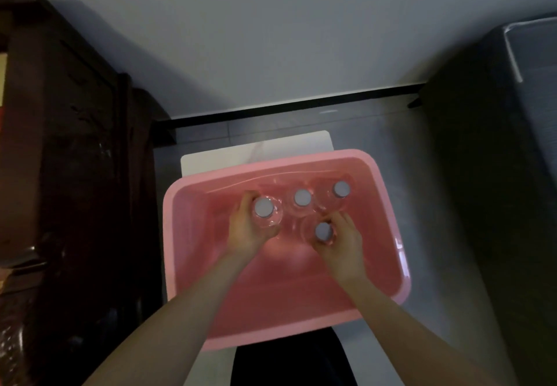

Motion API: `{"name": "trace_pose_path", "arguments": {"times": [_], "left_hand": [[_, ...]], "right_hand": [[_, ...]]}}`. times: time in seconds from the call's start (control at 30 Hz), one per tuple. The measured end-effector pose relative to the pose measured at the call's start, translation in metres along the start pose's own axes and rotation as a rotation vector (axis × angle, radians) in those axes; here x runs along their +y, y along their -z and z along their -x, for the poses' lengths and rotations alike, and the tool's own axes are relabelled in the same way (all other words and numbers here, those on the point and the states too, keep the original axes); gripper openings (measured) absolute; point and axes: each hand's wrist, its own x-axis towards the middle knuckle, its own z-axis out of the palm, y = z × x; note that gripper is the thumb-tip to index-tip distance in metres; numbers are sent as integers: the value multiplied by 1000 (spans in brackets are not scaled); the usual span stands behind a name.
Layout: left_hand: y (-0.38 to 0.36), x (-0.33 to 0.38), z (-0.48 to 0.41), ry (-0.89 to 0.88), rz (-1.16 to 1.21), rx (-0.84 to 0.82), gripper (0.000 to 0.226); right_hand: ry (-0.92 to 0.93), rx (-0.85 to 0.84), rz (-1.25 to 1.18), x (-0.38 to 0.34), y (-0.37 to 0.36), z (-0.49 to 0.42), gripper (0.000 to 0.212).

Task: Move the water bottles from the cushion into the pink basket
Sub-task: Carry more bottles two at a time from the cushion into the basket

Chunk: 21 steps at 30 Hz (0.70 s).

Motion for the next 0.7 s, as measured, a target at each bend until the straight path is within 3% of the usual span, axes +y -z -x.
{"name": "trace_pose_path", "arguments": {"times": [0.17,0.47,0.57,0.7], "left_hand": [[-4,-15,-10,-111,-40,-55,63],[0,-25,-22,-75,-55,-183,67],[12,-13,-21,-60,-172,-281,77],[41,13,-13,-412,-506,-328,61]], "right_hand": [[-41,30,36,7,-9,-5,34],[-86,-7,63,7,-9,-8,43],[110,-102,338,-8,4,-7,49],[405,-278,751,-29,21,-7,32]]}}
